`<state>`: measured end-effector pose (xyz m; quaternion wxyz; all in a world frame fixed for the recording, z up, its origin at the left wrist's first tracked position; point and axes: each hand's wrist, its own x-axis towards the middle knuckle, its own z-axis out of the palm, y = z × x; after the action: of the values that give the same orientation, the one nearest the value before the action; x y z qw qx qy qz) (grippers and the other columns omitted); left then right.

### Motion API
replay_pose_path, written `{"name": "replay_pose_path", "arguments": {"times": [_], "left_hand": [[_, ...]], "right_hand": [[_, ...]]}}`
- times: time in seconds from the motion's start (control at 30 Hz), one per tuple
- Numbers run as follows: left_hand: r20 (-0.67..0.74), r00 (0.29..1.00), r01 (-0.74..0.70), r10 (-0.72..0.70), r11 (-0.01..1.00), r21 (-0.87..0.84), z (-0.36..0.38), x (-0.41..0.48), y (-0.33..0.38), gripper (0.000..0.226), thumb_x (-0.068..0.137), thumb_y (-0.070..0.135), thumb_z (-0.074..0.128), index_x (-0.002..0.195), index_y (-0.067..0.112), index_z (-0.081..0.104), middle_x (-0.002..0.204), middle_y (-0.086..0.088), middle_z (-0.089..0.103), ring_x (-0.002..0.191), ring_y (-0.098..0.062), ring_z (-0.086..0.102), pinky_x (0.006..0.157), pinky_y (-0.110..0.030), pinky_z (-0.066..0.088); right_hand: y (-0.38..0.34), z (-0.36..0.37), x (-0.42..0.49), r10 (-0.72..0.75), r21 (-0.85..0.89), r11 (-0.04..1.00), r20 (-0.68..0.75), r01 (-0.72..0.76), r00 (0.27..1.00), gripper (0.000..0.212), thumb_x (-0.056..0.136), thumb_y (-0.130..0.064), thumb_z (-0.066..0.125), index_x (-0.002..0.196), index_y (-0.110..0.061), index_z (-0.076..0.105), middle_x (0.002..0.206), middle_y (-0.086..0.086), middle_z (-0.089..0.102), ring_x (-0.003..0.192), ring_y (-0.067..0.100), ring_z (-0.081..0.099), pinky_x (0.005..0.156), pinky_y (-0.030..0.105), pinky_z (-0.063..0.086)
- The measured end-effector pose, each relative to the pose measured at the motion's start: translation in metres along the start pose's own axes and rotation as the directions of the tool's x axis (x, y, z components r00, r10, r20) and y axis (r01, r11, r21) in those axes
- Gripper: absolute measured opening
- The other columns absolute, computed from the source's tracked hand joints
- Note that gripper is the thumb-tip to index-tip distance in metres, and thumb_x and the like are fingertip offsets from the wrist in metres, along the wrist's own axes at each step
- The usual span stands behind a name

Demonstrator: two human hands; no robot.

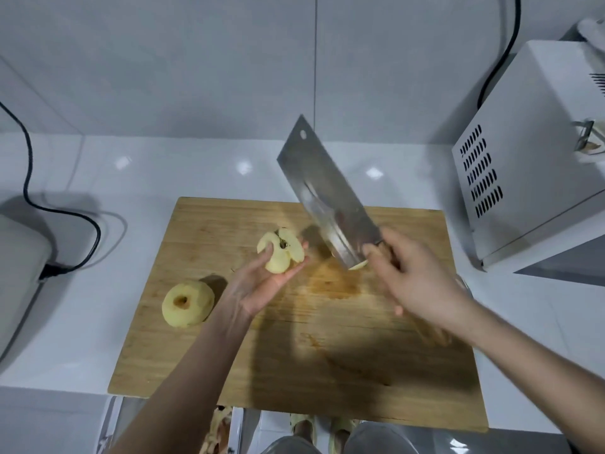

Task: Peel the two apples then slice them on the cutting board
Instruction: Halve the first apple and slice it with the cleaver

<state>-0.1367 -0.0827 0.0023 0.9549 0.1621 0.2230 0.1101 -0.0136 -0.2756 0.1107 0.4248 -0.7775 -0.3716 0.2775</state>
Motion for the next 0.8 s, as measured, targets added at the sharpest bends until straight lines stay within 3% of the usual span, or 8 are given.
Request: {"name": "replay_pose_path", "arguments": {"times": [0.1,0.23,0.4,0.5,0.6,0.7,0.73,0.8], "left_hand": [[0.068,0.997,-0.032,0.029,0.998,0.052,0.006,0.005,-0.005,0.085,0.041,0.005,0.095,0.116,0.007,0.056,0.117,-0.014,0.062,0.118,-0.029,0.055,0.111,-0.051,0.030],[0.129,0.990,-0.075,0.057,0.987,0.139,0.009,0.008,-0.008,0.077,0.046,0.018,0.095,0.115,0.008,0.065,0.121,-0.013,0.063,0.122,-0.026,0.054,0.110,-0.039,0.035],[0.094,0.992,-0.101,0.082,0.970,0.223,0.012,0.009,-0.012,0.111,0.045,0.030,0.094,0.138,0.002,0.039,0.126,-0.013,0.062,0.122,-0.024,0.055,0.109,-0.039,0.034],[0.106,0.991,-0.103,0.077,0.959,0.263,0.010,0.009,-0.012,0.101,0.044,0.028,0.094,0.130,0.005,0.045,0.120,-0.009,0.066,0.116,-0.021,0.060,0.107,-0.034,0.038],[0.150,0.985,-0.127,0.085,0.945,0.300,0.005,0.011,-0.010,0.084,0.050,0.017,0.093,0.123,0.008,0.053,0.121,-0.010,0.065,0.119,-0.024,0.057,0.108,-0.035,0.038],[0.165,0.986,-0.092,0.035,0.930,0.355,-0.002,0.011,-0.005,0.097,0.053,0.008,0.090,0.136,0.000,0.040,0.127,-0.015,0.060,0.124,-0.028,0.052,0.109,-0.040,0.036],[0.136,0.991,-0.061,0.010,0.925,0.376,-0.004,0.010,-0.004,0.099,0.051,0.006,0.090,0.136,-0.002,0.039,0.121,-0.017,0.061,0.119,-0.030,0.055,0.107,-0.041,0.040],[0.091,0.996,-0.051,0.009,0.877,0.477,-0.006,0.007,-0.003,0.076,0.049,0.012,0.093,0.114,-0.001,0.057,0.091,-0.010,0.061,0.087,-0.029,0.061,0.095,-0.039,0.050]], "right_hand": [[0.008,0.028,-0.015,-0.199,-0.212,0.958,-0.014,0.192,0.980,0.024,0.093,-0.019,0.051,0.078,-0.031,0.038,0.048,-0.011,0.036,0.042,0.007,0.042,0.042,0.014,0.026],[0.018,0.045,-0.025,-0.281,-0.437,0.854,0.067,0.281,0.957,0.017,0.091,-0.017,0.055,0.082,-0.021,0.041,0.052,-0.013,0.036,0.041,0.012,0.041,0.038,0.015,0.025],[0.018,0.049,-0.025,-0.294,-0.512,0.810,0.067,0.286,0.953,0.027,0.088,-0.017,0.059,0.084,-0.022,0.033,0.055,-0.011,0.031,0.040,0.009,0.028,0.041,0.011,0.011],[0.022,0.049,-0.026,-0.303,-0.555,0.781,0.065,0.287,0.951,0.031,0.085,-0.014,0.064,0.083,-0.021,0.034,0.055,-0.010,0.031,0.040,0.010,0.027,0.041,0.011,0.010],[0.024,0.049,-0.026,-0.347,-0.605,0.729,0.075,0.319,0.935,0.017,0.088,-0.018,0.054,0.082,-0.019,0.039,0.053,-0.009,0.033,0.037,0.009,0.029,0.039,0.013,0.011],[0.029,0.050,-0.026,-0.394,-0.645,0.678,0.087,0.353,0.915,0.010,0.091,-0.026,0.039,0.086,-0.017,0.041,0.052,-0.005,0.043,0.037,0.012,0.038,0.037,0.019,0.023],[0.031,0.050,-0.026,-0.410,-0.654,0.664,0.088,0.363,0.908,0.010,0.091,-0.026,0.039,0.087,-0.017,0.041,0.053,-0.003,0.045,0.037,0.013,0.040,0.037,0.020,0.024],[0.034,0.050,-0.026,-0.441,-0.666,0.642,0.084,0.379,0.894,0.009,0.090,-0.024,0.040,0.087,-0.016,0.041,0.053,-0.002,0.047,0.037,0.014,0.042,0.038,0.020,0.024]]}}
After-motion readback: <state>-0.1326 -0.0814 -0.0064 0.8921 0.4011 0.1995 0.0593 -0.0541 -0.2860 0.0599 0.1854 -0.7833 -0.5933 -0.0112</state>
